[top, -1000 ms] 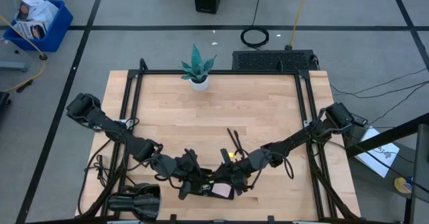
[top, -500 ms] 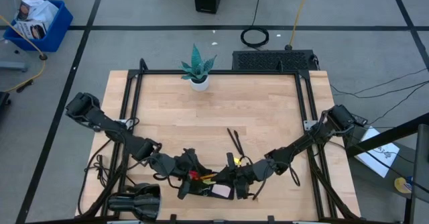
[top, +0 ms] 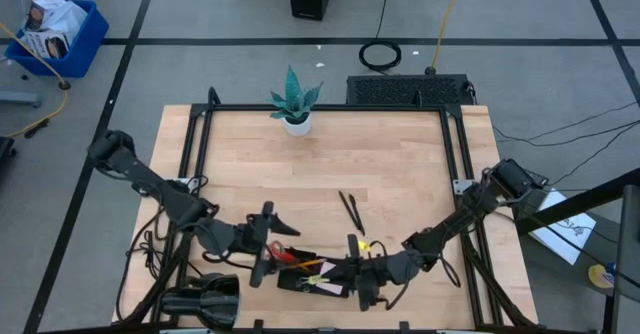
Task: Pick and place office supplies into organizer
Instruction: Put the light green eraser into the black desk organizer
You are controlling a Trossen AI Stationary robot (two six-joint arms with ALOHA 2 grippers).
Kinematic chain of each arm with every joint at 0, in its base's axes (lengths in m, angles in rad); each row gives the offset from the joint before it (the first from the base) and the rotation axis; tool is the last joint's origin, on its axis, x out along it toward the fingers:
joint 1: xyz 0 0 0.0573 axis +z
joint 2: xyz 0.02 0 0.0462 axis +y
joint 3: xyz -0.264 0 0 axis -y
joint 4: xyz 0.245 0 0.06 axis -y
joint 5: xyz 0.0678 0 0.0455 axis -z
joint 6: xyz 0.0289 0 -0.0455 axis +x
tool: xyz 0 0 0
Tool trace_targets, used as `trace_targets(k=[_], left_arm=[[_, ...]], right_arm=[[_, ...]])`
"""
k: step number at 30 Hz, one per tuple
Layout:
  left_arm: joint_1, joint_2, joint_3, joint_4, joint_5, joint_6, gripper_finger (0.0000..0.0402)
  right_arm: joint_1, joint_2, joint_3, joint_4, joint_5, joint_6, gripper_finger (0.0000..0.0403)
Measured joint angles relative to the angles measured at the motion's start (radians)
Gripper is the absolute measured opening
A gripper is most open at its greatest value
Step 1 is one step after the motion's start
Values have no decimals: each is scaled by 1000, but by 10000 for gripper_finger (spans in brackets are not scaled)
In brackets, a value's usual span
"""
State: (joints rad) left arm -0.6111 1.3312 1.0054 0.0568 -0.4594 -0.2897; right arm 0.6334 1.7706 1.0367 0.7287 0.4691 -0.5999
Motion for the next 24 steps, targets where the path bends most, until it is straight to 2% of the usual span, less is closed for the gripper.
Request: trace_targets(k=[3, 8, 13, 19, 21, 24], left_arm=[[-4, -34, 0, -71, -55, 18, 307], [-2, -80, 0, -131, -46, 80, 296], [0, -112, 0, -130, 107, 204, 283], [27, -177, -7, -153, 188, 304, 266], [42, -216, -40, -136, 232, 327, 260], [76, -298, -146, -23, 286, 361, 251]], right_arm=[[7, 2, 0, -7, 28, 76, 18], [10, 51, 31, -7, 44, 174, 18], [14, 146, 164, -101, 117, 200, 19], [28, 250, 366, -286, 214, 256, 19], [36, 260, 412, -376, 264, 303, 19], [44, 261, 442, -459, 293, 359, 19]])
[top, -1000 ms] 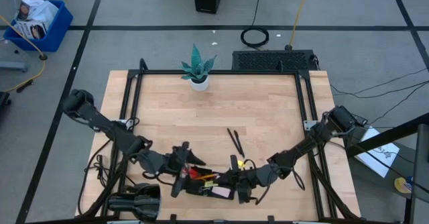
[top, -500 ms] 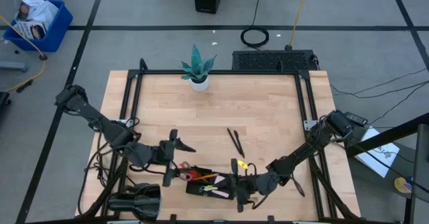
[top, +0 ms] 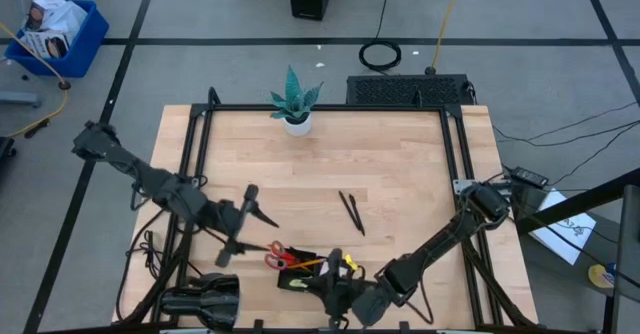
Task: Pick and place office supplies into organizer
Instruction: Put the light green eraser into the black desk organizer
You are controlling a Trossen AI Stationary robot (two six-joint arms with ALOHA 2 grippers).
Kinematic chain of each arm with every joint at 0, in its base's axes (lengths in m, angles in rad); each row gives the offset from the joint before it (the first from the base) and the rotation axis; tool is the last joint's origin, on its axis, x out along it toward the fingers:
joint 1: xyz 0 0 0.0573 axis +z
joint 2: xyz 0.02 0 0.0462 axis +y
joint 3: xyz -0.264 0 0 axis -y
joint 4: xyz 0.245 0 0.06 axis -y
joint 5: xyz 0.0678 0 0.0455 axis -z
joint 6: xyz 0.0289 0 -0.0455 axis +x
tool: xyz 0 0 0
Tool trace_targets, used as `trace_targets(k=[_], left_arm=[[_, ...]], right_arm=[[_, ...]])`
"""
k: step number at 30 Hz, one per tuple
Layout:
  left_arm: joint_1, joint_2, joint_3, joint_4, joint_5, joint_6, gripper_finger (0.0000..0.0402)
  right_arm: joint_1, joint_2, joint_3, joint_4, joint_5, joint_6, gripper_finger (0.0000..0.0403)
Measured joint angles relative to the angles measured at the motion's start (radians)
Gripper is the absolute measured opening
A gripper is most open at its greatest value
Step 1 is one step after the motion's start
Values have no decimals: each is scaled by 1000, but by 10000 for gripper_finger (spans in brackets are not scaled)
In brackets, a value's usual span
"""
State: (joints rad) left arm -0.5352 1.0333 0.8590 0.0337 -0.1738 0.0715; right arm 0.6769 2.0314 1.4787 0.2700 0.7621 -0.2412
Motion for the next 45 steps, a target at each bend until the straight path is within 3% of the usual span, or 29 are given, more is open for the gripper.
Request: trace_targets(k=[6, 8, 16, 24, 32, 36, 45], left_arm=[[85, -182, -253, 174, 45, -5, 238], [107, -231, -317, 217, 56, -20, 235], [116, -311, -481, 416, 69, -40, 224], [115, -309, -503, 449, 69, -48, 223], [115, -309, -503, 451, 69, -61, 223], [115, -309, -503, 452, 69, -74, 223], [115, -309, -503, 452, 69, -77, 223]], right_arm=[[7, 0, 1, -6, -12, 95, 19], [-3, 0, 1, -17, -63, 137, 19], [-30, 30, 1, -28, -119, 178, 20], [-44, 127, 0, 11, -133, 182, 20], [-71, 128, 0, -49, -141, 242, 20], [-88, 127, 1, -73, -199, 296, 23], [-93, 126, 1, -44, -222, 307, 84]])
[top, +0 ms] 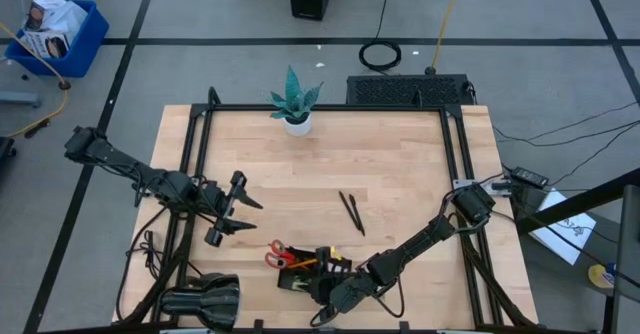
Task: Pick and place office supplies into organizer
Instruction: Put the light green eraser into the black desk organizer, then put the black pen into the black desk organizer
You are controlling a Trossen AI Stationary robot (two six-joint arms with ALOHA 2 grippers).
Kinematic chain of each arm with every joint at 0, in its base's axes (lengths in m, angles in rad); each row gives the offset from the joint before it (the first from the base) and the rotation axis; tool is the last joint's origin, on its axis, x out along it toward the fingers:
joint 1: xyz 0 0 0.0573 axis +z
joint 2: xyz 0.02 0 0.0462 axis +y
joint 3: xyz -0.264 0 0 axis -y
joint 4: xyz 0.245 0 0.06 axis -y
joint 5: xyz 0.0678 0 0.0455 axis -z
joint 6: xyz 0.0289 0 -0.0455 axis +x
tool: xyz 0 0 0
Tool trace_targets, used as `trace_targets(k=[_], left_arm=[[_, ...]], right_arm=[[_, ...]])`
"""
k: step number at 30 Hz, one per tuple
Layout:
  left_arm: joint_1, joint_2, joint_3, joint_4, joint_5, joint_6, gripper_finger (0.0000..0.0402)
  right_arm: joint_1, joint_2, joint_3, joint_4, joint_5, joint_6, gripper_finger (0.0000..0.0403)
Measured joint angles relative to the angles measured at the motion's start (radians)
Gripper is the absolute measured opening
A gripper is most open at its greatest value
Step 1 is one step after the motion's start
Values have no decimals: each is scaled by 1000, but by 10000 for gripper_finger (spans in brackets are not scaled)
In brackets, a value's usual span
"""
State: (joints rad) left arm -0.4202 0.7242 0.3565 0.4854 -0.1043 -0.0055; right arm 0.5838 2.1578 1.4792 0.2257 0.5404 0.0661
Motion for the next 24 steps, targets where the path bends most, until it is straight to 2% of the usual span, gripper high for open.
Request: trace_targets(k=[4, 9, 11, 19, 24], left_arm=[[0, 0, 0, 0, 0, 0, 223], [0, 0, 0, 0, -27, -23, 223], [0, 0, 0, -1, -33, -32, 223], [0, 2, 0, -2, -35, -54, 223], [0, 2, 0, -10, -35, -74, 223]], right_arm=[[3, 0, 0, 34, -1, -31, 112], [33, -8, -1, 148, -13, -201, 123], [50, -28, -1, 156, 16, -274, 122], [104, -118, -2, 145, 306, -475, 116], [134, -182, -27, 140, 547, -548, 120]])
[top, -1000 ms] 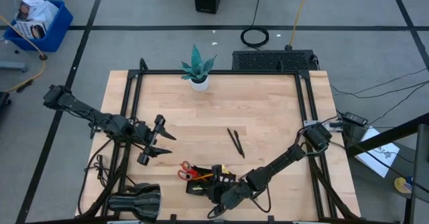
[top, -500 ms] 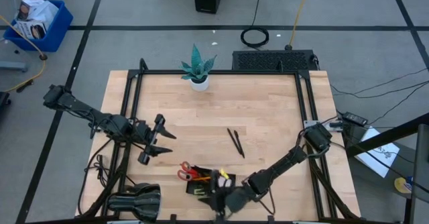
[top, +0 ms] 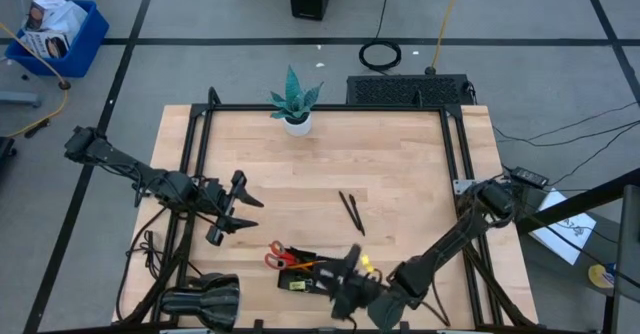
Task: Pick and place office supplies into organizer
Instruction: Put the black pen into the black desk organizer
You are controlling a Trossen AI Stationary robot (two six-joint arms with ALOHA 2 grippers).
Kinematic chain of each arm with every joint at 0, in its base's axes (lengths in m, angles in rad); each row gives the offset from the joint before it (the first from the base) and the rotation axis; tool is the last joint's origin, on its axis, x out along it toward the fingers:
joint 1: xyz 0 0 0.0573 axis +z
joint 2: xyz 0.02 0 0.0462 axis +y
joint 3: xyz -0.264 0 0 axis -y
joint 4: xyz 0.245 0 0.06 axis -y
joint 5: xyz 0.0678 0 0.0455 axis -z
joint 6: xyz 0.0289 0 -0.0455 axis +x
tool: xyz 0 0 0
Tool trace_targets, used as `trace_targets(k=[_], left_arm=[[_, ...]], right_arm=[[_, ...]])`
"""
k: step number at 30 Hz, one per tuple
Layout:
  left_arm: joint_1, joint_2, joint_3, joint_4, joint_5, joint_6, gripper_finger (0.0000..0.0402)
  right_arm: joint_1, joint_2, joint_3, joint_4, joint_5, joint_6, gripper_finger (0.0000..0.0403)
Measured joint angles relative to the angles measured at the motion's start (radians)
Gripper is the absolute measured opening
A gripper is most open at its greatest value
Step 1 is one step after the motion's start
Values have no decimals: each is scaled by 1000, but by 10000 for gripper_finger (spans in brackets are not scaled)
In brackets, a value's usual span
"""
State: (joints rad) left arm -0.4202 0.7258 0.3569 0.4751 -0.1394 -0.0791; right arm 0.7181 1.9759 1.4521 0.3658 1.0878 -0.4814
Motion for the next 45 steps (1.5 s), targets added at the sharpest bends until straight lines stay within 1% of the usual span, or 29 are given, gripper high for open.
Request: trace_targets(k=[2, 5, 8, 10, 14, 15, 17, 18, 20, 24, 26, 29, 33, 36, 42, 45], left_arm=[[0, 0, 0, 0, 0, -14, 223], [0, 0, 0, 0, 0, -38, 223], [0, 0, 0, -8, 1, -69, 223], [0, 0, 0, -10, 1, -91, 223], [0, -1, 0, -8, -2, -77, 223], [2, 0, 0, -8, -13, -76, 223], [7, 0, 0, -9, -38, -61, 223], [12, 0, 0, -9, -44, -55, 223], [22, -1, 0, -6, -45, -51, 223], [41, -1, 0, 13, -44, -50, 223], [46, -1, 0, 7, -44, -55, 223], [45, -1, 0, -10, -44, -73, 223], [45, 0, 0, -21, -21, -77, 223], [45, 0, 0, -32, -19, -80, 223], [45, 0, 0, -18, -18, -81, 223], [45, 0, 0, -10, -18, -82, 223]], right_arm=[[0, -35, -39, -3, 64, 20, 120], [-17, -124, -143, 2, 91, 125, 116], [-52, -242, -307, 4, 91, 294, 115], [-86, -329, -440, 5, 91, 439, 115], [-174, -481, -685, 53, 86, 702, 114], [-202, -503, -733, 60, 56, 745, 114], [-267, -512, -793, 63, -86, 820, 114], [-301, -506, -809, 61, -158, 857, 114], [-349, -467, -814, 49, -239, 892, 114], [-390, -402, -814, -22, -251, 897, 114], [-393, -379, -814, -90, -256, 966, 114], [-367, -357, -814, -159, -310, 1074, 114], [-307, -359, -813, -157, -301, 1112, 114], [-271, -358, -813, -150, -283, 1176, 114], [-224, -269, -805, -158, -282, 1259, 114], [-206, -218, -778, -162, -286, 1264, 114]])
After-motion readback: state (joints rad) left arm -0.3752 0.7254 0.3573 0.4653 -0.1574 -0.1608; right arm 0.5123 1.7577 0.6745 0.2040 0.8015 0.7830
